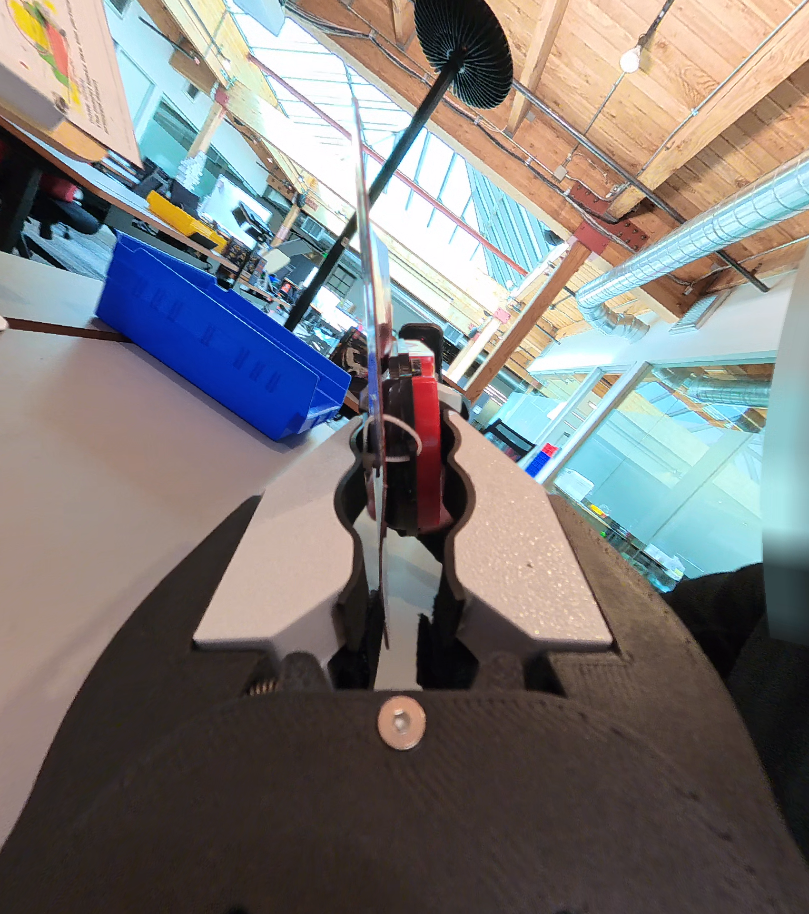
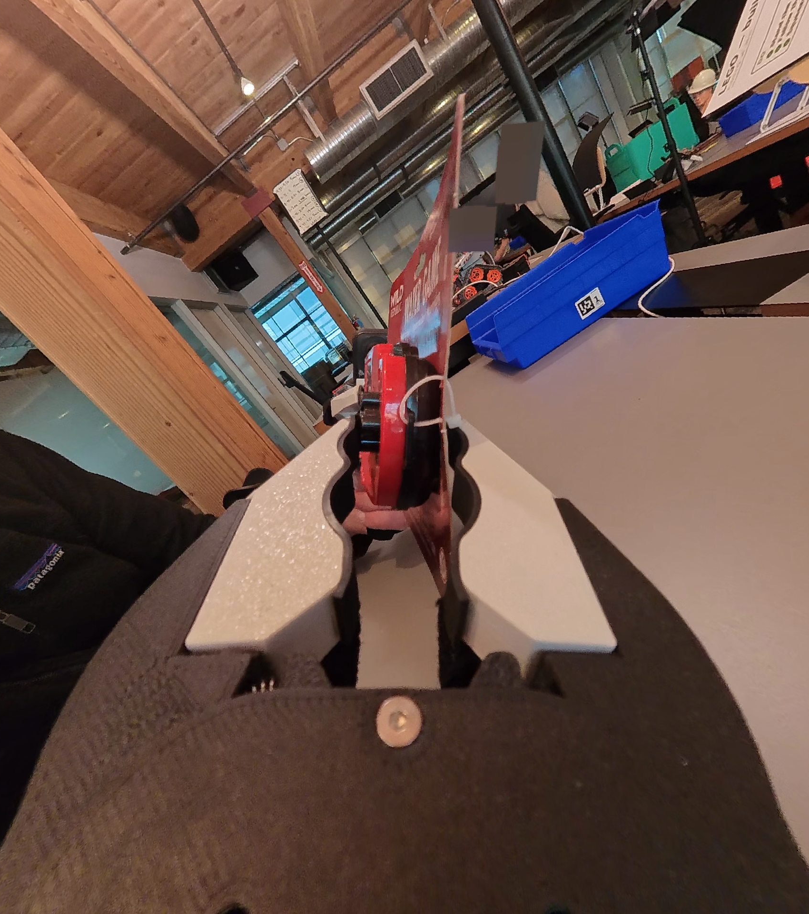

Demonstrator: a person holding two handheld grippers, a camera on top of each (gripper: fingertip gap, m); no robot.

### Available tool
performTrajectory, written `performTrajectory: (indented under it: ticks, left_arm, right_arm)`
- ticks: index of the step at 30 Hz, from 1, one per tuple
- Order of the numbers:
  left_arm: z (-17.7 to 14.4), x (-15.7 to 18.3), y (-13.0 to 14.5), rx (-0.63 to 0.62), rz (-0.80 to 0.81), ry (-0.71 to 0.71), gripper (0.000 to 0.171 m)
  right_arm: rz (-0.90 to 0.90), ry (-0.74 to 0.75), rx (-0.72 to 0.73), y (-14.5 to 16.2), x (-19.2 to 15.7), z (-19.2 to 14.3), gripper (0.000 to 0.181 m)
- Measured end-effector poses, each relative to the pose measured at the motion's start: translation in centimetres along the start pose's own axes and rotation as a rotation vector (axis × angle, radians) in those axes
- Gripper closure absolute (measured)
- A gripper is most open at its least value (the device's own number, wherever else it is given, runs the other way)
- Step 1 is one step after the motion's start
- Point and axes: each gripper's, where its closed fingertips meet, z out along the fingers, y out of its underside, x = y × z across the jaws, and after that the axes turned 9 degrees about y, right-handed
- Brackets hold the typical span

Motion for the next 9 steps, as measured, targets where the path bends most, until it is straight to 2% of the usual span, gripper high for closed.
performTrajectory:
  ticks: [9]
  left_arm:
    - [0.19,0.26,0.02,-0.012,-0.001,0.013,0.144]
  right_arm:
    - [0.023,-0.026,0.009,-0.16,-0.15,-0.09,0.155]
